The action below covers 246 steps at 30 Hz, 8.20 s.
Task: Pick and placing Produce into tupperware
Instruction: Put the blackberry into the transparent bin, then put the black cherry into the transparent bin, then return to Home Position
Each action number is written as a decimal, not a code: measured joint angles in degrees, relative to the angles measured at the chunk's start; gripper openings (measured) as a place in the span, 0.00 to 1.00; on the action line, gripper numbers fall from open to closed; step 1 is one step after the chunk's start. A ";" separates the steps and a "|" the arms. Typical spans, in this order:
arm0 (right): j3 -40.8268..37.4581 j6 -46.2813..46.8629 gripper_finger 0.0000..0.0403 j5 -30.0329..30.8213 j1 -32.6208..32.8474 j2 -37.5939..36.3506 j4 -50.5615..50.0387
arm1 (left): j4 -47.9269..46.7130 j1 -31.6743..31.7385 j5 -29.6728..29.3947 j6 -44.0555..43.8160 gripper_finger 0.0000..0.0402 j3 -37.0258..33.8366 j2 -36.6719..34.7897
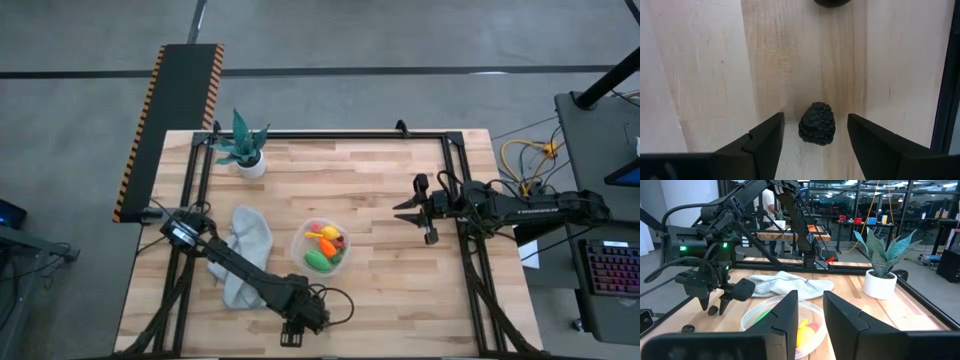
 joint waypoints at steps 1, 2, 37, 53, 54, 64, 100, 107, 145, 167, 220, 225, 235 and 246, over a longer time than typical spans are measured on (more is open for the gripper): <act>0.00 0.01 0.20 0.00 0.00 0.00 -0.01 | 0.02 -0.01 -0.09 -0.01 0.52 -0.01 0.05; 0.00 0.02 0.20 -0.01 0.00 0.01 -0.02 | 0.12 -0.02 -0.22 0.01 0.52 -0.14 0.06; 0.00 0.02 0.19 -0.01 -0.01 0.00 -0.01 | 1.19 0.01 -0.03 1.25 0.17 -4.26 -3.73; 0.00 0.24 0.20 0.00 0.00 -0.01 -0.26 | -7.03 3.42 -6.77 6.76 0.17 -2.75 -9.86; 0.00 0.24 0.19 0.01 0.00 -0.01 -0.27 | -7.31 3.85 -7.47 7.50 0.17 -2.75 -10.30; 0.00 0.46 0.19 0.01 0.00 0.07 -0.26 | -9.27 10.20 -12.13 16.10 0.17 -2.69 -14.98; 0.00 0.50 0.22 0.01 0.00 0.01 -0.42 | -9.97 20.16 -13.35 25.09 0.45 -1.54 -14.82; 0.00 0.48 0.20 0.01 0.00 0.00 -0.43 | -7.09 8.61 -14.75 31.84 0.39 2.88 -13.95; 0.00 0.45 0.23 0.01 0.01 0.03 -0.41 | 11.11 1.05 -10.53 52.39 0.60 4.44 -1.25; 0.00 0.44 0.21 0.01 0.02 0.01 -0.94 | 12.30 0.94 -5.89 53.17 0.60 5.62 4.61; 0.00 1.12 0.22 0.02 0.02 -0.01 -1.64 | -1.60 5.02 -26.63 52.09 0.19 9.01 -5.65; 0.00 1.60 0.21 0.01 0.01 -0.01 -1.75 | -5.63 10.79 -27.24 51.38 0.19 7.93 -7.82; 0.00 2.40 0.22 -0.25 0.02 -0.01 -3.21 | -13.15 20.53 -24.41 44.54 0.19 1.87 -7.85; 0.00 2.54 0.22 -0.27 0.02 -0.01 -3.74 | -11.20 20.88 -20.61 39.12 0.36 0.15 -7.91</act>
